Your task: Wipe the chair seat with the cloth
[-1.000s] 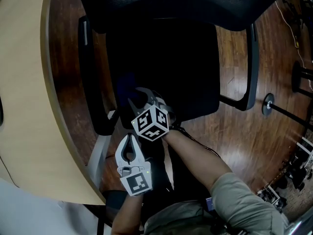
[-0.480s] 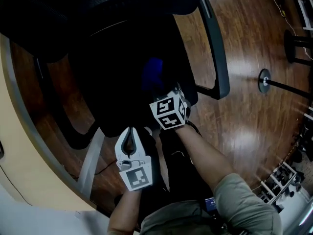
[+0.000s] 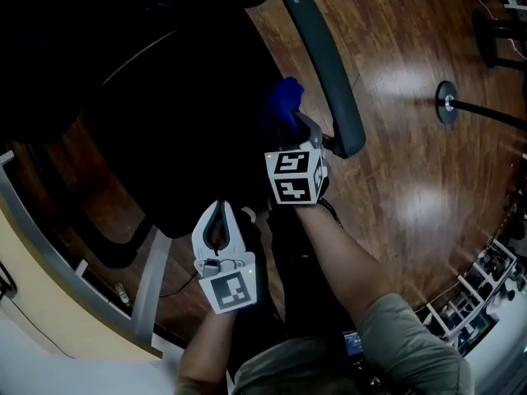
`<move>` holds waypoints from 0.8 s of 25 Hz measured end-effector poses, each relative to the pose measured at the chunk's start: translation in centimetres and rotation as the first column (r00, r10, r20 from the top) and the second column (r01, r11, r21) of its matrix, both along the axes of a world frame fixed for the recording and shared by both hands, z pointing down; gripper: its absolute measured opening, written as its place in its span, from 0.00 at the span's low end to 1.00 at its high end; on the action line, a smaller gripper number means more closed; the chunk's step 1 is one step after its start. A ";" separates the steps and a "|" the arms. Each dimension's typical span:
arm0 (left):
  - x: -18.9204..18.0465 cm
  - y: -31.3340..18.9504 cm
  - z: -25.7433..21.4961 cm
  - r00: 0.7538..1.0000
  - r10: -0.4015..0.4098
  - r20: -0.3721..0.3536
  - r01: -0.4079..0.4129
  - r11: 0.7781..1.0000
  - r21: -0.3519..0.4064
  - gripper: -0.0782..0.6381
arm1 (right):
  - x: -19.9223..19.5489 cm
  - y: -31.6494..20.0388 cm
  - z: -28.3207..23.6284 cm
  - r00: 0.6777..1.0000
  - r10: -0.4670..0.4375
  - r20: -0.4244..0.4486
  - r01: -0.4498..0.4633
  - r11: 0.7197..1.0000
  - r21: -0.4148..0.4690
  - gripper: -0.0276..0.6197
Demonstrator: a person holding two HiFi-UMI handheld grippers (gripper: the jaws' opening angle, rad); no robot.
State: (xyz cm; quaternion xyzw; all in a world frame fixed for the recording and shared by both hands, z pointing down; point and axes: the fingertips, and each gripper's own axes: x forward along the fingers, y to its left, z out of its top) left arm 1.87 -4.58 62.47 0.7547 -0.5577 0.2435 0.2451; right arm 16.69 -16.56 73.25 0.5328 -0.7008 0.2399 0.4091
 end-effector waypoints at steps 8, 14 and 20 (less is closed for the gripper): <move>1.2 0.3 1.2 1.000 0.012 -0.001 -0.012 1.000 -0.015 0.12 | 0.6 0.8 1.3 1.000 0.001 -0.005 -0.001 1.000 -0.020 0.20; -2.0 1.6 0.2 0.997 -0.076 0.015 0.076 0.997 -0.005 0.12 | -2.7 1.3 -1.1 0.991 -0.132 -0.023 0.132 0.991 0.012 0.20; -8.4 3.9 -1.4 0.980 -0.193 0.054 0.193 0.981 0.007 0.12 | -14.2 5.3 -4.4 0.909 -0.401 0.113 0.396 0.916 0.063 0.20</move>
